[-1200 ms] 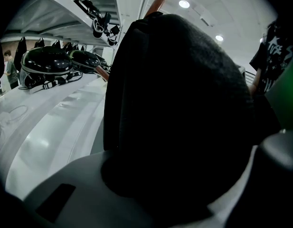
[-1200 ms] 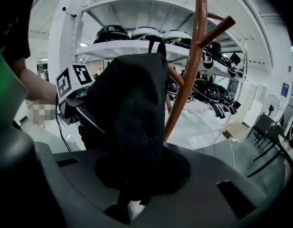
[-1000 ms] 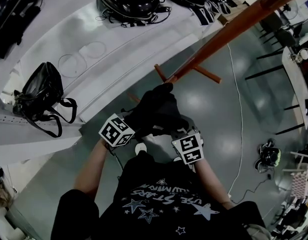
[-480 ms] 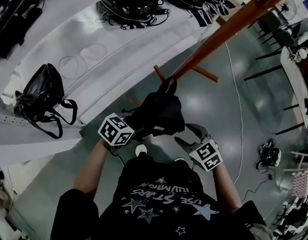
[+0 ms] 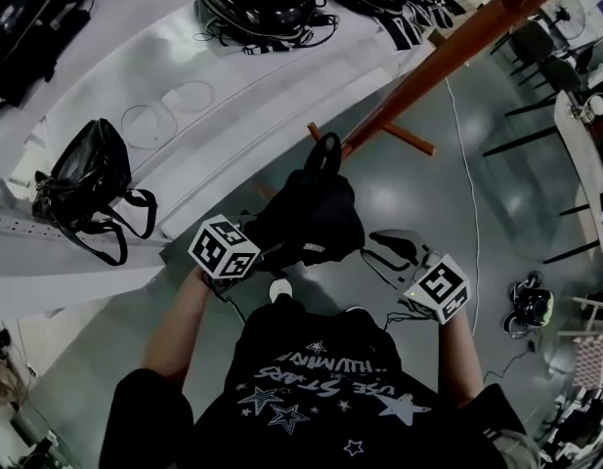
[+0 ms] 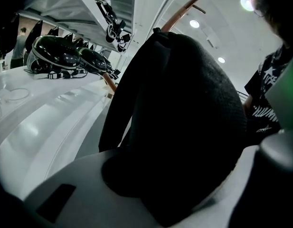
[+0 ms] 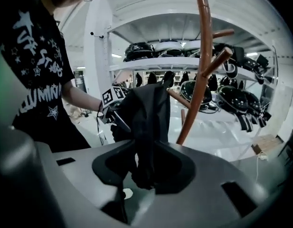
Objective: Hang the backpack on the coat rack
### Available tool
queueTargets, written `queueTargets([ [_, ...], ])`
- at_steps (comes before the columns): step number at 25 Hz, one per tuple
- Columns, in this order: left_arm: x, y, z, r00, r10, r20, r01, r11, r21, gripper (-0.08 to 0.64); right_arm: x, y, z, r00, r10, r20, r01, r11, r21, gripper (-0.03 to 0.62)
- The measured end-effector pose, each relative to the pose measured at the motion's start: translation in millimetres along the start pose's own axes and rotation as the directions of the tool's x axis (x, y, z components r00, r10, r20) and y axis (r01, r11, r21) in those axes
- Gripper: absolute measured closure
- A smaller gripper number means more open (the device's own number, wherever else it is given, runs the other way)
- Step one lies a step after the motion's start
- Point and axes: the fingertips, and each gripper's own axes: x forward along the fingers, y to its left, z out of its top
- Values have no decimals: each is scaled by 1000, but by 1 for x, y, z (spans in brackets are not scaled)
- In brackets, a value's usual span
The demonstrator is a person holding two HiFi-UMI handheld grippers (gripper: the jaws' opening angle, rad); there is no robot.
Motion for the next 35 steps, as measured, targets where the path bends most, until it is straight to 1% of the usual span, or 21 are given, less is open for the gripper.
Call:
queueTargets([
  [2,0,-1,-1,1000,1,-19,-1,1000,22,485,-7,4,-6,998,55,-19,-55,998,-15,457],
  [6,3,2,-6,998,11,-66,-7,997,71,485,-20,14,-16,988,134,-76,-136,991,-16,434],
  [7,4,3,-7,997,13,-75,-7,997,78,485,-23,15,-14,986,151,-73,-152,988,-7,434],
  [8,4,4,-8,996,14,-83,-8,997,81,485,-26,13,-8,986,162,-43,-162,987,11,434],
  [9,4,5,-9,996,15,-90,-7,997,83,485,-27,9,3,987,161,10,-162,986,36,434],
  [11,3,7,-10,995,13,-99,-5,996,84,485,-28,-6,28,983,124,138,-137,986,92,437],
  [13,4,6,-11,994,6,-105,2,996,84,485,-22,-23,51,969,58,239,-92,987,133,437],
  [16,5,5,-12,994,-5,-113,15,996,85,485,-4,-45,78,948,-50,313,-6,985,175,436],
  [19,6,4,-14,993,-14,-120,24,996,85,485,18,-64,95,933,-137,334,59,971,232,445],
  [22,6,3,-16,992,-24,-124,35,995,88,485,35,-74,104,926,-167,338,73,959,275,453],
  [24,5,2,-17,992,-31,-126,42,995,89,485,40,-77,108,924,-174,341,72,954,292,497],
  [25,4,3,-17,991,-33,-126,45,995,87,483,41,-78,110,922,-180,342,76,952,297,534],
  [28,1,6,-17,991,-40,-125,50,996,78,485,45,-79,116,918,-195,346,97,955,280,565],
  [31,-1,11,-16,991,-50,-122,58,996,66,485,49,-79,123,913,-213,349,125,958,259,569],
  [35,-2,20,-18,990,-67,-125,74,996,49,485,58,-80,126,911,-254,324,183,955,235,571],
])
